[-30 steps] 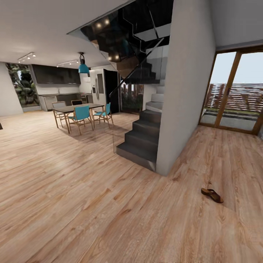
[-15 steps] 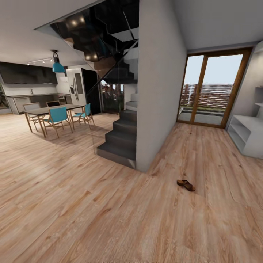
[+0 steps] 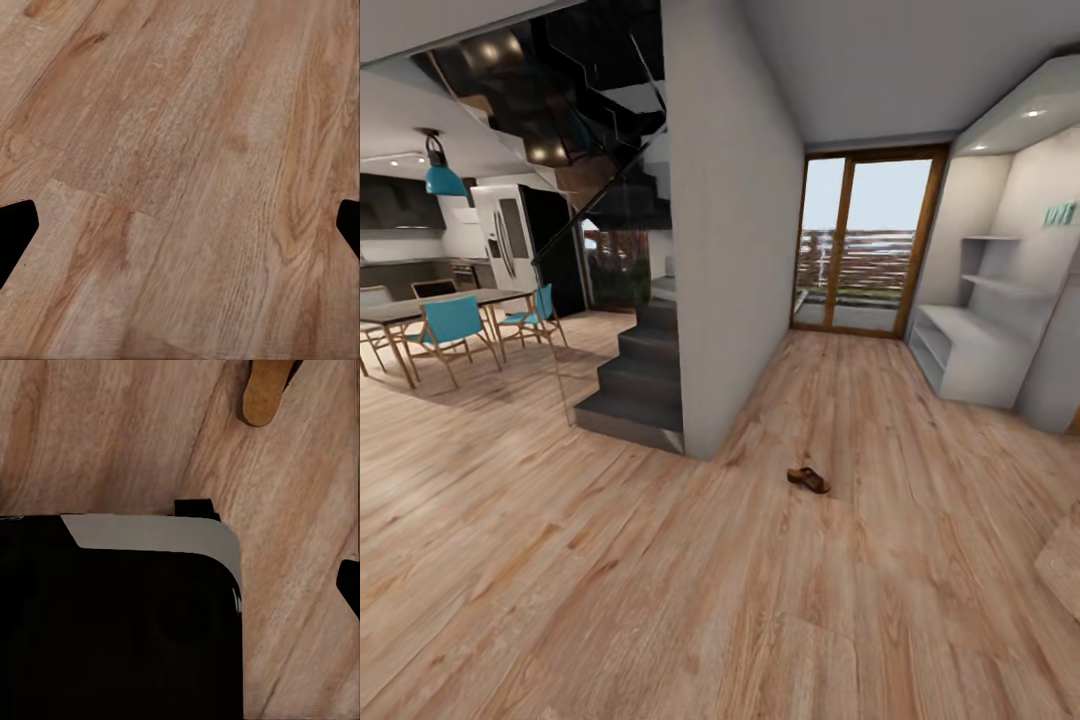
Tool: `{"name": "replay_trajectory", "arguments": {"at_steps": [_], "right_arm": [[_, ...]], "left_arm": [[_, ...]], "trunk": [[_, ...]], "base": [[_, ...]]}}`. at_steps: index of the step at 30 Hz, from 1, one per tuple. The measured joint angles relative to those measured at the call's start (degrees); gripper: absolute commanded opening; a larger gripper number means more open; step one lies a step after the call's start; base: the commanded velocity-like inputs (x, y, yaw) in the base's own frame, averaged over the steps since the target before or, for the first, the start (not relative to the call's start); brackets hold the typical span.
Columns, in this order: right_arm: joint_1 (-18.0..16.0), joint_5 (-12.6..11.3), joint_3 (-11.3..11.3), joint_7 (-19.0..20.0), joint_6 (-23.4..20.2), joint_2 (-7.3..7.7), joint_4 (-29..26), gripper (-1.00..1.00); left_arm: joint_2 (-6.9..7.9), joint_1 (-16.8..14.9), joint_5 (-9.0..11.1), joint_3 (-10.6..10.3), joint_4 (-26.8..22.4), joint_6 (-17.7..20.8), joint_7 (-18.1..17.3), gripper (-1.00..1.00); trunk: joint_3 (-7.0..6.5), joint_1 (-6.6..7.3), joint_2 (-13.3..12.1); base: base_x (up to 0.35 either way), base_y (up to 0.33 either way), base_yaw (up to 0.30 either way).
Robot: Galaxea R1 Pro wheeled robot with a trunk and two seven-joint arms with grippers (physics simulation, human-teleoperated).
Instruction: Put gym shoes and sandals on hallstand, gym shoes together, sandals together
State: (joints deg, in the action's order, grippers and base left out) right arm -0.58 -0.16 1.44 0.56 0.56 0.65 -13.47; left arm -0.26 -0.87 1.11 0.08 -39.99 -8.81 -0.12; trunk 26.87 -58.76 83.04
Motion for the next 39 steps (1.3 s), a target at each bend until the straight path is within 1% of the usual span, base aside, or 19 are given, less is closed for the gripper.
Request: {"name": "replay_trajectory", "arguments": {"at_steps": [10,13,21,39], "right_arm": [[0.0,0.0,0.0,0.0,0.0,0.05,0.0,1.00],[0.0,0.0,0.0,0.0,0.0,0.00,0.0,1.00],[0.0,0.0,0.0,-0.1,0.0,-0.07,0.0,1.00],[0.0,0.0,0.0,0.0,0.1,-0.12,0.0,1.00]], "left_arm": [[0.00,0.0,0.0,0.0,0.0,0.0,0.0,1.00],[0.01,0.0,0.0,0.0,0.0,0.0,0.0,1.00],[0.01,0.0,0.0,0.0,0.0,0.0,0.0,1.00],[0.01,0.0,-0.1,0.0,0.1,0.0,0.0,1.00]], "trunk": [[0.00,0.01,0.0],[0.00,0.01,0.0],[0.00,0.03,0.0],[0.00,0.03,0.0]], "base": [[-0.274,-0.187,-0.289],[-0.208,-0.247,-0.144],[-0.059,-0.258,-0.032],[-0.002,-0.018,-0.001]]}}
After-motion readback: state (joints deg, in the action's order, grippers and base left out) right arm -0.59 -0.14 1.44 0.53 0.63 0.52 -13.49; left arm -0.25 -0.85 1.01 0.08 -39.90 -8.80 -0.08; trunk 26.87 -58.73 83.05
